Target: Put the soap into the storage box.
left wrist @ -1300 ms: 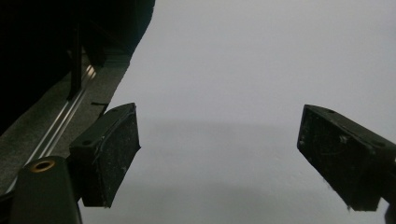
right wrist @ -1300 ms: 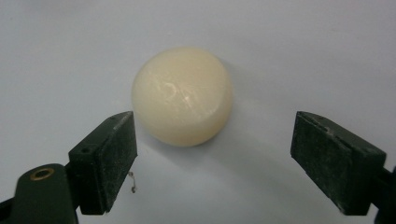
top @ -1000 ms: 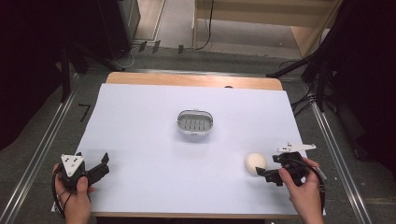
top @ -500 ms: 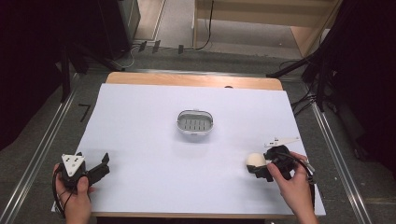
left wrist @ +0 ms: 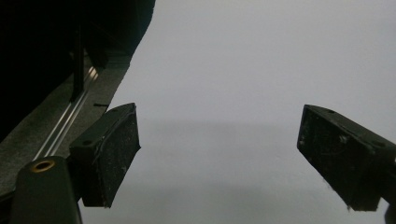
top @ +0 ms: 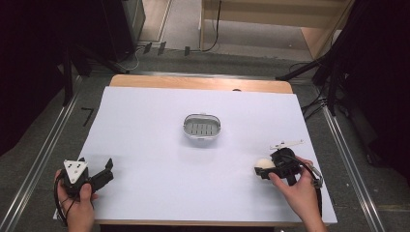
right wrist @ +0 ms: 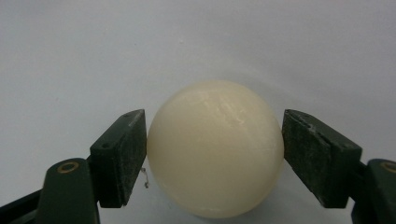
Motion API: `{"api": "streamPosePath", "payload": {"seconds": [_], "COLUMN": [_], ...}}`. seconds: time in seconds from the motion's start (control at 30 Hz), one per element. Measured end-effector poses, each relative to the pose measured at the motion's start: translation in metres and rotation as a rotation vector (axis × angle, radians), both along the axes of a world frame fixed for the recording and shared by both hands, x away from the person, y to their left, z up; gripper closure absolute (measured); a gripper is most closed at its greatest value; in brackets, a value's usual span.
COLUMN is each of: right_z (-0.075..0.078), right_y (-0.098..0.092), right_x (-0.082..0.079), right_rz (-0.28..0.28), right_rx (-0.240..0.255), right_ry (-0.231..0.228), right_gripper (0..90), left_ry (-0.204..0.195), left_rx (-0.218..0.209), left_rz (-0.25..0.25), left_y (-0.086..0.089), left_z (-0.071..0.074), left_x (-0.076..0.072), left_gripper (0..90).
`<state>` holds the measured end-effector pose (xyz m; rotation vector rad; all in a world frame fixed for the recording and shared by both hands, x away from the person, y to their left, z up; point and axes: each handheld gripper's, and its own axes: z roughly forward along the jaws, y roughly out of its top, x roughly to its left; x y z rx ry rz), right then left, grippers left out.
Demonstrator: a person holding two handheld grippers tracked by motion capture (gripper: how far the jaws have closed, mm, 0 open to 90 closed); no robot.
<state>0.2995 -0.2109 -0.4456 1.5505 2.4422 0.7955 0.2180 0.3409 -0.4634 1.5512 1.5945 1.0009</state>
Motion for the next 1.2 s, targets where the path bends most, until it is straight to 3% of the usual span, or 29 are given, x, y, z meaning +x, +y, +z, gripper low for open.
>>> {"api": "streamPosePath", "payload": {"seconds": [0.37, 0.97, 1.2], "right_z": [-0.0044, -0.0093, -0.0092], "right_y": [0.0006, 0.0072, 0.003], "right_x": [0.0023, 0.0027, 0.0043], "right_rz": [-0.029, -0.026, -0.041], "right_rx": [0.003, -0.043, -0.004], "right_ry": [0.047, 0.042, 0.052], "right_gripper": [23.7, 24.2, 24.4], "left_ry": [-0.001, 0.004, 0.004], "left_rx": [0.011, 0.028, 0.028], "left_rz": [-0.003, -0.002, -0.003], "left_y": [-0.0014, -0.0027, -0.0027], "left_z": [-0.0001, -0.0003, -0.0003], "left_x": [0.0, 0.0003, 0.0004], "left_gripper": [14.0, 14.0, 14.0]}}
